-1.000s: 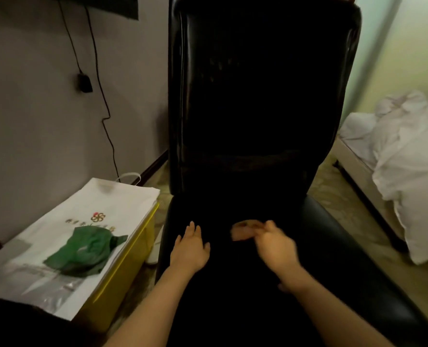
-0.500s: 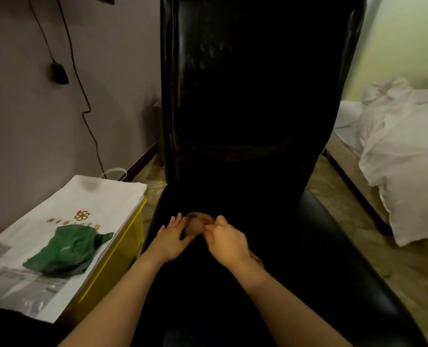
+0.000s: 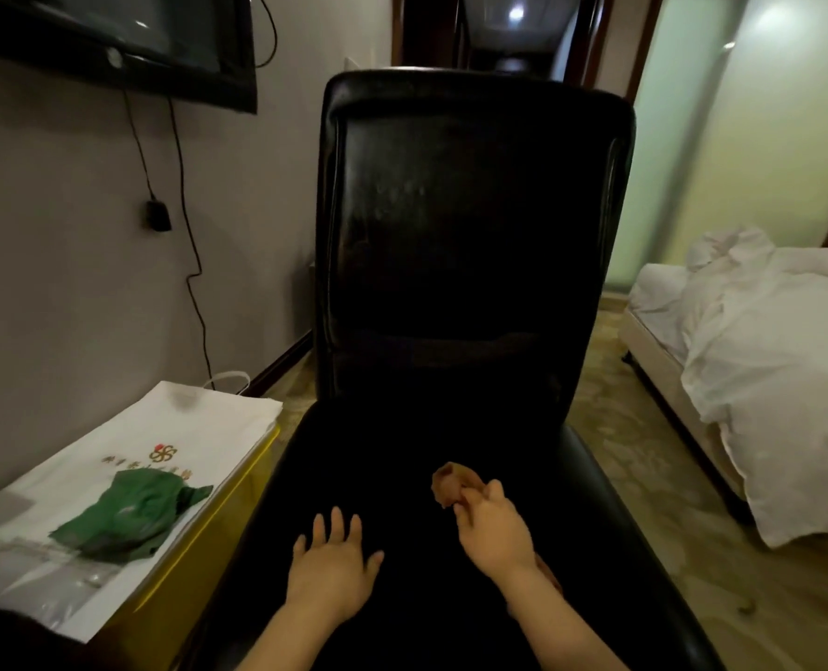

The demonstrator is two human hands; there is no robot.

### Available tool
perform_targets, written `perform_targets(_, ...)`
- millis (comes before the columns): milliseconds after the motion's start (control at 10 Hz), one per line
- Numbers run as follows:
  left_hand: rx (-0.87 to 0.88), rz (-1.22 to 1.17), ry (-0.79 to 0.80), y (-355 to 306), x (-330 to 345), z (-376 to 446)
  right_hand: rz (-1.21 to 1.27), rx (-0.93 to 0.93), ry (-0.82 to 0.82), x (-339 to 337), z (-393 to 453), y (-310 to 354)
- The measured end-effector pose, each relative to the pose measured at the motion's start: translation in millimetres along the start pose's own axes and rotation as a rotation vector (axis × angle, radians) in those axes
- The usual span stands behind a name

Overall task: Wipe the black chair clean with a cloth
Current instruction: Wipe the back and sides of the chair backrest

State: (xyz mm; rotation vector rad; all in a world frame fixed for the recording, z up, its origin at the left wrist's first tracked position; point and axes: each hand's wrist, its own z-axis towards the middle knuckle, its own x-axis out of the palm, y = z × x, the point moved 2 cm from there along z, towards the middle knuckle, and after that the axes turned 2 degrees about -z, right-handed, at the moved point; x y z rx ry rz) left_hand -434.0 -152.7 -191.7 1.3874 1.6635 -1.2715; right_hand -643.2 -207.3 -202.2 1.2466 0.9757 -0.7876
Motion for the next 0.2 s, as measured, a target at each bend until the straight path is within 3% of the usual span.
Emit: perform_targets(200,-0.057,0.023,0.166,-2,-25,7,-0.169,-0.018,0.324,-36,-4,15)
